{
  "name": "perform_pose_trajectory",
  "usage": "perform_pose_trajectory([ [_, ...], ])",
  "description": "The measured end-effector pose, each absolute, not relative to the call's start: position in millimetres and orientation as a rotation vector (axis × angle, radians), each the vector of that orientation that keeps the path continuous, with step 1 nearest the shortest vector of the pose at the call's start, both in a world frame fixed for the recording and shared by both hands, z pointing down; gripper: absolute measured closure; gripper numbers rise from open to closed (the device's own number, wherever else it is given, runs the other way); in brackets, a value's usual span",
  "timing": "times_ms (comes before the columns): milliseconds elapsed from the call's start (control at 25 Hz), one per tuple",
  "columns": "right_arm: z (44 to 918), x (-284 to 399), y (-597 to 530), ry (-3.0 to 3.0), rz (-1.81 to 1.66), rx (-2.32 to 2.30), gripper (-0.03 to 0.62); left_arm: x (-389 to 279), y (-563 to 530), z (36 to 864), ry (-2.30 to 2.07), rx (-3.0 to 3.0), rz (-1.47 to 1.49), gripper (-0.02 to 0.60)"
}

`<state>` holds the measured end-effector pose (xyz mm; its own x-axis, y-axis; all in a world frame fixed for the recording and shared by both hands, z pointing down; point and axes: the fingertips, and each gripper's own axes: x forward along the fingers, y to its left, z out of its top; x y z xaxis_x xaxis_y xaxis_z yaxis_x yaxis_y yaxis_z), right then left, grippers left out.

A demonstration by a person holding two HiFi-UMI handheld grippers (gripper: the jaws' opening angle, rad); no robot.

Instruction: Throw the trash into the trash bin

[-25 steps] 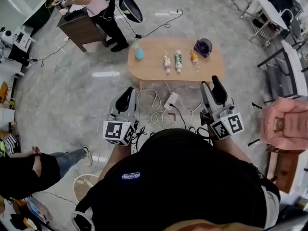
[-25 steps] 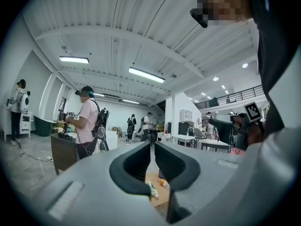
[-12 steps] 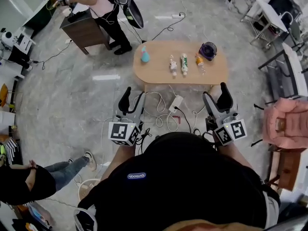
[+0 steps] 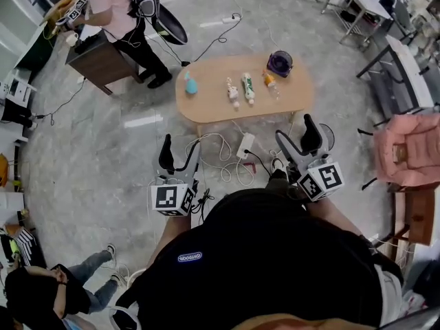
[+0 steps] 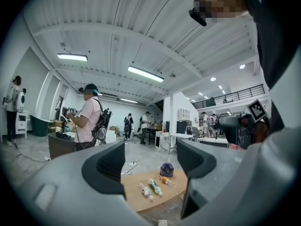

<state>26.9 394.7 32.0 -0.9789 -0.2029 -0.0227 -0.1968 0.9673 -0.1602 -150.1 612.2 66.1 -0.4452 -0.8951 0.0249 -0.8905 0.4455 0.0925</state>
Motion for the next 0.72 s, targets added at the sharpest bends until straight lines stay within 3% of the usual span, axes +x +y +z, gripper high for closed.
perform_pose_trajectory([
  [720,76,-28,280,3.122,-0.427,-0.19,0.158,-174,518,83,-2.621,1.427,0.063,0.247],
])
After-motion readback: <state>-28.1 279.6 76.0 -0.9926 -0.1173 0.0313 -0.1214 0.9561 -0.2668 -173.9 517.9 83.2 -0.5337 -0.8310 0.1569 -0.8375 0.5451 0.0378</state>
